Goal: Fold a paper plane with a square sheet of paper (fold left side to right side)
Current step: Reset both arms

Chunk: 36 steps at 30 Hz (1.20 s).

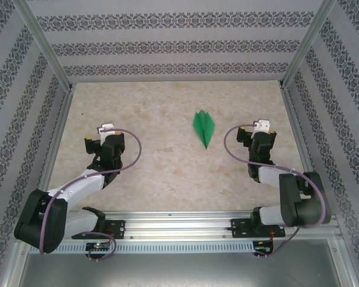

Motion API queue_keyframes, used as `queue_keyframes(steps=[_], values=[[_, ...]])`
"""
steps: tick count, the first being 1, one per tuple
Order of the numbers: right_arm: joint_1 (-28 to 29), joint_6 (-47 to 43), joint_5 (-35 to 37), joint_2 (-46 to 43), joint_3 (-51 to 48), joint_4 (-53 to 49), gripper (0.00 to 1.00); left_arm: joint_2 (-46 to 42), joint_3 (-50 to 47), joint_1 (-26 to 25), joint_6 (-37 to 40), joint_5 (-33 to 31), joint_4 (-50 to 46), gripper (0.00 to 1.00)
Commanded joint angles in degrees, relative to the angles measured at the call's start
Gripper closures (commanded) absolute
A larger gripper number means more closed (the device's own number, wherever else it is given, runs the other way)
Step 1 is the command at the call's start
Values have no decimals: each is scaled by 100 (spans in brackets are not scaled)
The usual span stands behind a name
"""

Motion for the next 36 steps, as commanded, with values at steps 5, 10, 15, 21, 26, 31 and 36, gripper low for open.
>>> queue_keyframes(steps=[5,10,15,21,26,31,36], values=[[-421,148,-912,280,86,634,2,123,-461,290,434,847,1196,0],[-424,120,-919,245,111,512,2,247,-566,493,649,1634,1731,0],[-424,121,-922,248,101,552,2,768,-568,849,766,2246,2611,0],[-424,121,-915,245,102,546,2,1855,-543,1124,573,2813,3736,0],[-424,119,-921,247,102,552,2,2162,-185,1245,506,3037,3331,0],[-393,88,-891,243,98,535,2,2114,-109,1465,374,3386,3087,0],[-318,38,-782,247,107,526,2,2114,-105,1466,382,3390,3079,0]])
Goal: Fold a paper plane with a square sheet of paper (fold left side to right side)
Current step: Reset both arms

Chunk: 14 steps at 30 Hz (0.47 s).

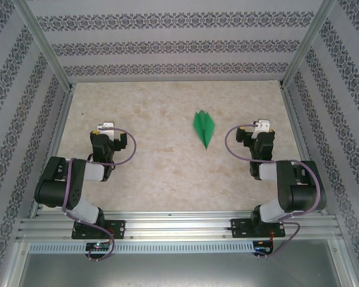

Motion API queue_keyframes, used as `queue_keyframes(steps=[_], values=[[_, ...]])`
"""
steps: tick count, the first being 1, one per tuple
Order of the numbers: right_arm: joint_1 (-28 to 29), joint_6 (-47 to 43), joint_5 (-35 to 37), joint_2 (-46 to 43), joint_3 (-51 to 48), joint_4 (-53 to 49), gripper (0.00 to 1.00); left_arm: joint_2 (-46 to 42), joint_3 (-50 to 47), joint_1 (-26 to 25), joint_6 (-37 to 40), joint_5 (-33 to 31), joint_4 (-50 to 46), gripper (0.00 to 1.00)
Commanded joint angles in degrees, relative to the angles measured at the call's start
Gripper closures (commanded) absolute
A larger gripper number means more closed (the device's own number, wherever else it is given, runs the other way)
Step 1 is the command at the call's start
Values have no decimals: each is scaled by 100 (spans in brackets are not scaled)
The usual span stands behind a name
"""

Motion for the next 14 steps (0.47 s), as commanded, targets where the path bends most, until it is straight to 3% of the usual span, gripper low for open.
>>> queue_keyframes(steps=[1,14], values=[[77,3,18,-44,109,203,2,-48,56,51,-110,155,111,0],[71,7,15,-46,120,176,2,-47,102,51,-44,336,7,0]])
